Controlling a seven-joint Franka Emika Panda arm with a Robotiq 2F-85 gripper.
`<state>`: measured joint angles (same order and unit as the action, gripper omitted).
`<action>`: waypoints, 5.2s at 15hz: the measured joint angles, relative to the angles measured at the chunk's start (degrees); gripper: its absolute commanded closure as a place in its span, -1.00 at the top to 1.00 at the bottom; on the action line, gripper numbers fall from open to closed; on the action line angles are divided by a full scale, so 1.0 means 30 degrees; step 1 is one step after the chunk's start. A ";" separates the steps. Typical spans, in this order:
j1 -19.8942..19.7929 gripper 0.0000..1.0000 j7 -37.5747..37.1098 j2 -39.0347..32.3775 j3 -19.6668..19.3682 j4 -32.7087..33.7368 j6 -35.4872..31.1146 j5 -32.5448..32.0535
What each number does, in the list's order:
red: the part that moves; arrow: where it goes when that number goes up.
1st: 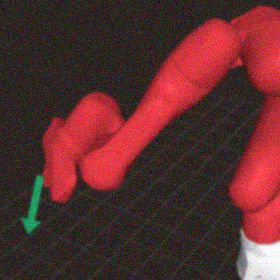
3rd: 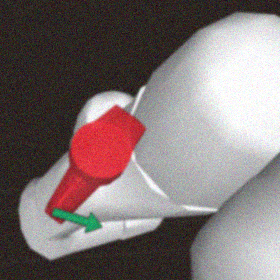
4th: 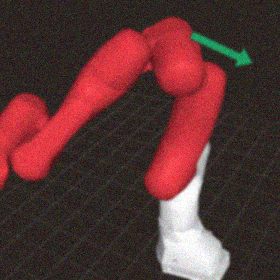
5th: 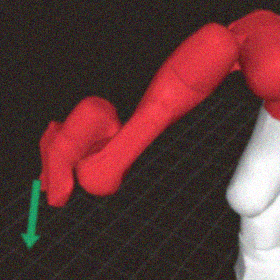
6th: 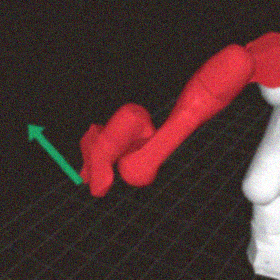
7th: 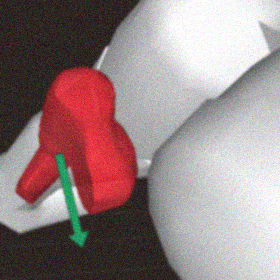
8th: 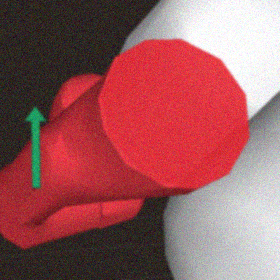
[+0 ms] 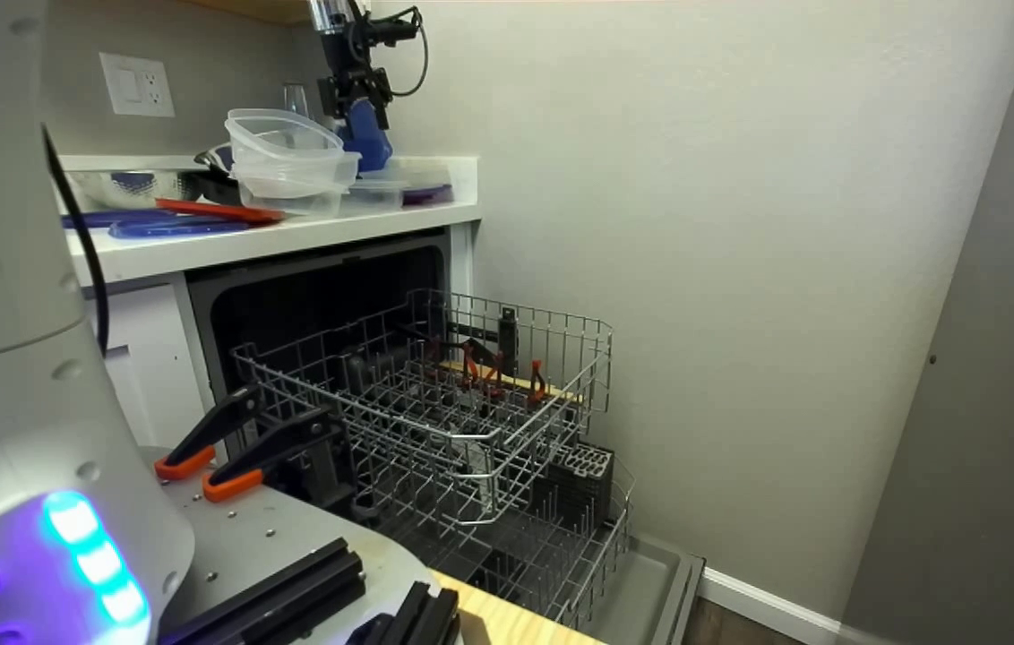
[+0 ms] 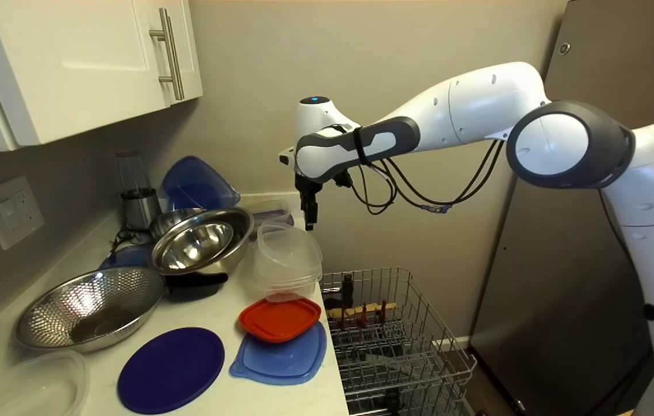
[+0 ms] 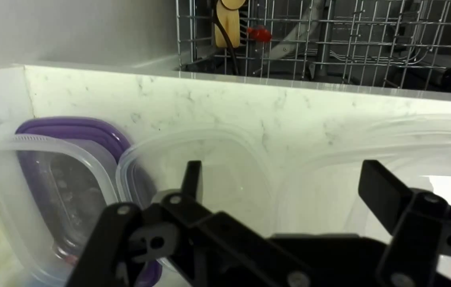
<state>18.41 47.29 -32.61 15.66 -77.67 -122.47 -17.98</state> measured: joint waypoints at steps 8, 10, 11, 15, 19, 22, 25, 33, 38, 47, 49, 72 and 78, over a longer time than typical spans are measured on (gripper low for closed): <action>0.0268 1.00 0.3264 -0.2144 0.0579 0.4115 0.3435 0.1984; 0.0310 1.00 0.3602 -0.2478 0.0553 0.5040 0.4598 0.2120; 0.0332 1.00 0.3738 -0.2613 0.0542 0.5491 0.5086 0.2176; 0.0337 1.00 0.4318 -0.2804 0.0894 0.6646 0.6211 0.2354; 0.0447 1.00 0.4450 -0.2925 0.1596 0.6832 0.6292 0.2640; 0.0475 1.00 0.4450 -0.3174 0.2101 0.6833 0.6352 0.2976; 0.0452 0.81 0.4450 -0.3341 0.2412 0.6833 0.6353 0.3166; 0.0204 -0.54 0.4516 -0.3428 0.2780 0.6835 0.6027 0.3642; 0.0039 -0.98 0.4531 -0.3640 0.3046 0.6834 0.5247 0.4064; -0.0052 -0.92 0.4530 -0.3855 0.3228 0.6900 0.5142 0.4114; -0.0222 -0.92 0.4530 -0.3855 0.3227 0.7152 0.5142 0.4164; -0.4786 -0.92 -0.1618 -0.2105 0.1364 0.5361 -0.3107 0.7072; -0.5590 -0.92 -0.3636 -0.1729 0.0606 0.1936 -0.3189 0.7117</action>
<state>1.65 36.38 -37.80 17.48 -71.86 -132.04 3.37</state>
